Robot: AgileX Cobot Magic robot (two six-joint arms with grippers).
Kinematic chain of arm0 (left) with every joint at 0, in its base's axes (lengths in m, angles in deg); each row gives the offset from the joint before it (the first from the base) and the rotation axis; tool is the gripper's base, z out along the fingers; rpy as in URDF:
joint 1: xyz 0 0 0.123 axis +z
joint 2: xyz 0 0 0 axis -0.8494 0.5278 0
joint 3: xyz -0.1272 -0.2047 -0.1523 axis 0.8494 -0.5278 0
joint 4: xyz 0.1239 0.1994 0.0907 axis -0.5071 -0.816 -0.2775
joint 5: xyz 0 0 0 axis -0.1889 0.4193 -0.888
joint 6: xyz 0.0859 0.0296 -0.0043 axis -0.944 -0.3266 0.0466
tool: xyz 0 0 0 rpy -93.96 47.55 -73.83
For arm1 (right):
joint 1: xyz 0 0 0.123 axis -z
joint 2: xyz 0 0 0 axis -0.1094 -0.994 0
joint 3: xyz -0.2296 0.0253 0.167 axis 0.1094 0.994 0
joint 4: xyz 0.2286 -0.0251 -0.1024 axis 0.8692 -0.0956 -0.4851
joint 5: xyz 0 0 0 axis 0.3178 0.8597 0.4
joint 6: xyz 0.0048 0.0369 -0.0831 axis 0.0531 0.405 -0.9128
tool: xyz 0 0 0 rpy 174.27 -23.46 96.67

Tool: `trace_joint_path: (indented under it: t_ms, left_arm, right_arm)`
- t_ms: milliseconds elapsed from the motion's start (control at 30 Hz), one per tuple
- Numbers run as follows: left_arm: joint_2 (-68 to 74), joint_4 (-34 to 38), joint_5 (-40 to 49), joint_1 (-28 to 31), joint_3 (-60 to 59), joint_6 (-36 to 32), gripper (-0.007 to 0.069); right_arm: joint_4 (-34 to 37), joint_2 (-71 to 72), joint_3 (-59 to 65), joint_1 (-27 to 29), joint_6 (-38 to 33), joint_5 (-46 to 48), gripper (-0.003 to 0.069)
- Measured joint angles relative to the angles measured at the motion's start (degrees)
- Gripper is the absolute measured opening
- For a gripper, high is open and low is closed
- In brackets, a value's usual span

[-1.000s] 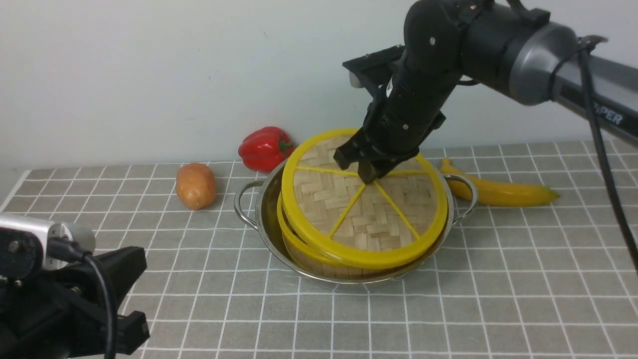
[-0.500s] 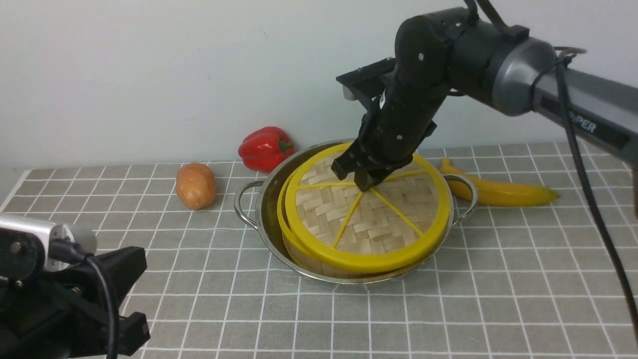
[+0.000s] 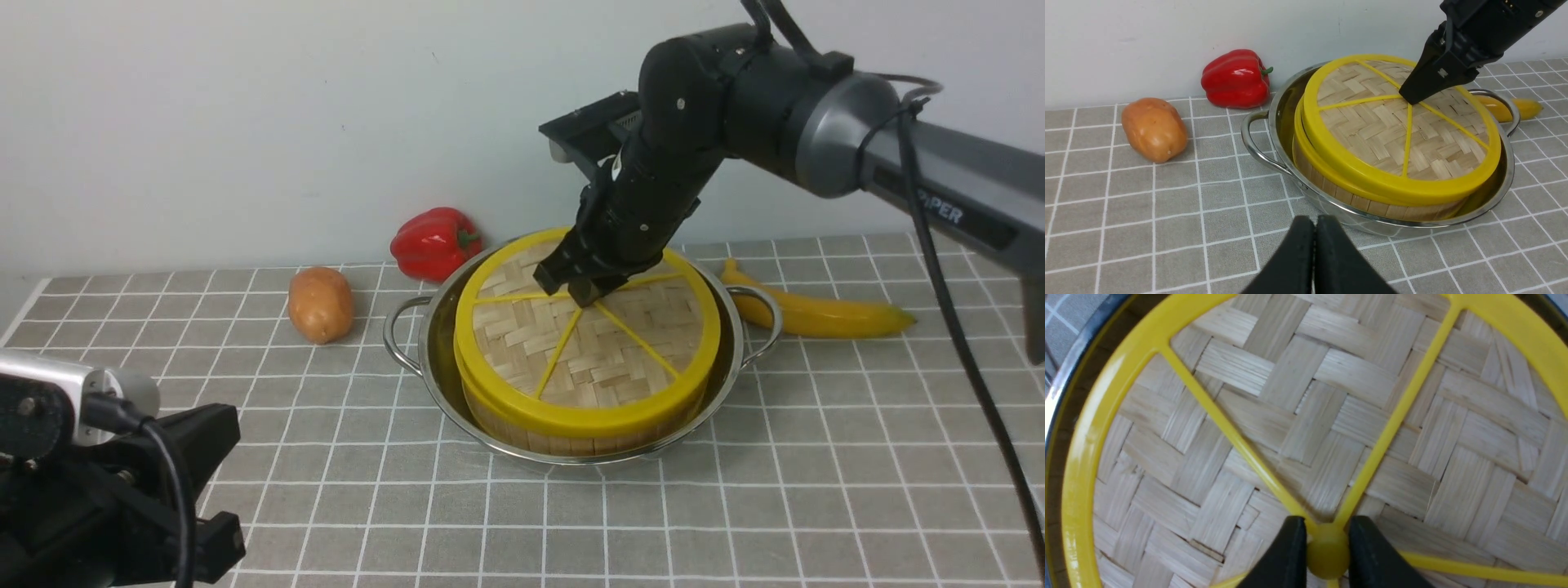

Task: Place the steamer in the pot on the grey tablecloth, and put the lid on the steamer.
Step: 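Place the bamboo steamer lid onto the steamer basket in the pot with the right gripper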

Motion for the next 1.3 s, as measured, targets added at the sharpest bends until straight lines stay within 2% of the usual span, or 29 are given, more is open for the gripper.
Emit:
trace_joint_path:
  t_ms: [1300]
  left_arm:
    - [0.0, 0.0, 0.0, 0.0, 0.0, -1.3, 0.0001]
  right_arm:
    - [1.7, -0.2, 0.1, 0.0, -7.7, -2.4, 0.0146]
